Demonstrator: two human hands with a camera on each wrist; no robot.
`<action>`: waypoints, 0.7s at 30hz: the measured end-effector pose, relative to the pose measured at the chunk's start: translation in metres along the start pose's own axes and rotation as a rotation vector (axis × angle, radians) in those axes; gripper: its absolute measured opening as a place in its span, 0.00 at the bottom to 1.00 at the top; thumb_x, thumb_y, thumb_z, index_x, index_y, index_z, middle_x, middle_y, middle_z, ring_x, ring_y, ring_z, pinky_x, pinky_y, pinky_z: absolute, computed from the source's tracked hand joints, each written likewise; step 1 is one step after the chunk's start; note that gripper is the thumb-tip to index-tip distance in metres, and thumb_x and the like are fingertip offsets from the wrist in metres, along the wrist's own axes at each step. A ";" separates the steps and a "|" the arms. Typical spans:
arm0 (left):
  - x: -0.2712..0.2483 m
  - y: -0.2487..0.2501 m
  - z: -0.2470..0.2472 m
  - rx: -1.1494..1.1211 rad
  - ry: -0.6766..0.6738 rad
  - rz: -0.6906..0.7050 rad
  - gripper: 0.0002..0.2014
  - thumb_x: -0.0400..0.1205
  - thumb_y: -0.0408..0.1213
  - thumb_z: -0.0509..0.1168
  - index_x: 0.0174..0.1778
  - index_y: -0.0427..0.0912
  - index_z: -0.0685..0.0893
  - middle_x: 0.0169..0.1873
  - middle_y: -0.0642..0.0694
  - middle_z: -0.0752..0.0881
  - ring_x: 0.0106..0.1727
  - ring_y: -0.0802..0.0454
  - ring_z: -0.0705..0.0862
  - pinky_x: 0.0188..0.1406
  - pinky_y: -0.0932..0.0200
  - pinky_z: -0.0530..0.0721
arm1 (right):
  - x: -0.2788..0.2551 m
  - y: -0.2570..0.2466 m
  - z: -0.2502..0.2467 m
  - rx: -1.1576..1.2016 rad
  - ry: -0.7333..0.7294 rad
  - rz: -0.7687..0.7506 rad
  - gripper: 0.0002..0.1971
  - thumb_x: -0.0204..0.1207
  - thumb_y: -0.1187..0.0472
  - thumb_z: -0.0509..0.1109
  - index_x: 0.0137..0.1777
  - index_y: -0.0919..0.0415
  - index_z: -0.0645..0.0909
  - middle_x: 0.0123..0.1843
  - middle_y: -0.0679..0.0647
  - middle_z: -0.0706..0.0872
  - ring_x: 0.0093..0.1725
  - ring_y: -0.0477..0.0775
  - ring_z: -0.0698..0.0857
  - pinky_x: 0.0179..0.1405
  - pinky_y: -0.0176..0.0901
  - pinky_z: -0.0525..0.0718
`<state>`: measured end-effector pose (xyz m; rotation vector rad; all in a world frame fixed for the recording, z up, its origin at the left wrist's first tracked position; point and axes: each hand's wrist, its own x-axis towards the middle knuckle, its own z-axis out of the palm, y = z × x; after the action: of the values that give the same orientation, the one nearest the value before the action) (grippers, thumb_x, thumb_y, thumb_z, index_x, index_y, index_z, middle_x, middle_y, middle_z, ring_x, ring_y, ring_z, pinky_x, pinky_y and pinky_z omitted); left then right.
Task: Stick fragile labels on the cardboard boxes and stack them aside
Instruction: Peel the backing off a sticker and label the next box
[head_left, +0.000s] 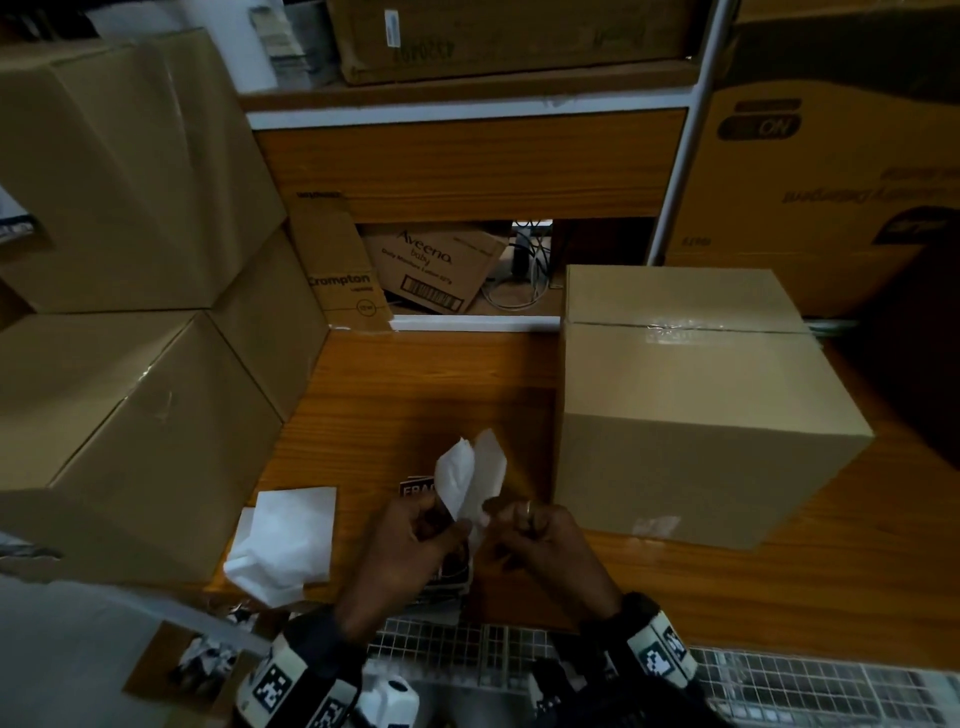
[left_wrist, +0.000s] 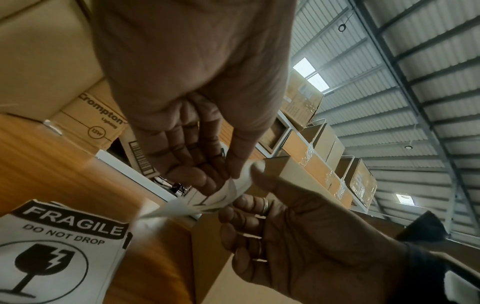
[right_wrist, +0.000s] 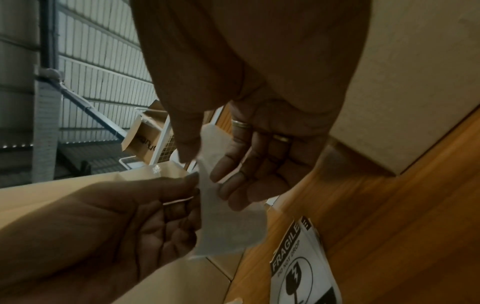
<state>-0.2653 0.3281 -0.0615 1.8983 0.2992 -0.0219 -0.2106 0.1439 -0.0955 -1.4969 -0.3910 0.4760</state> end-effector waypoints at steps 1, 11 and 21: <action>-0.001 0.000 0.002 -0.014 -0.010 -0.006 0.05 0.81 0.36 0.76 0.51 0.42 0.91 0.44 0.49 0.95 0.47 0.52 0.93 0.49 0.51 0.92 | 0.000 0.003 0.003 -0.023 0.008 -0.004 0.12 0.85 0.63 0.71 0.40 0.60 0.89 0.41 0.59 0.93 0.40 0.56 0.90 0.42 0.48 0.88; -0.002 -0.002 0.004 -0.002 0.023 -0.053 0.03 0.85 0.37 0.71 0.50 0.45 0.89 0.44 0.48 0.94 0.47 0.55 0.92 0.43 0.61 0.88 | -0.005 0.012 0.016 -0.050 0.012 -0.016 0.08 0.83 0.59 0.73 0.43 0.60 0.88 0.39 0.51 0.92 0.39 0.46 0.89 0.40 0.37 0.85; 0.007 -0.003 -0.008 -0.164 -0.117 -0.271 0.07 0.86 0.32 0.68 0.57 0.40 0.89 0.47 0.42 0.94 0.48 0.46 0.91 0.43 0.56 0.84 | 0.008 0.025 0.008 0.033 0.071 0.026 0.13 0.83 0.75 0.69 0.35 0.69 0.83 0.32 0.53 0.87 0.36 0.53 0.87 0.36 0.40 0.85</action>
<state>-0.2605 0.3375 -0.0627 1.6753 0.4625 -0.2809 -0.2093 0.1549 -0.1202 -1.4840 -0.3066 0.4469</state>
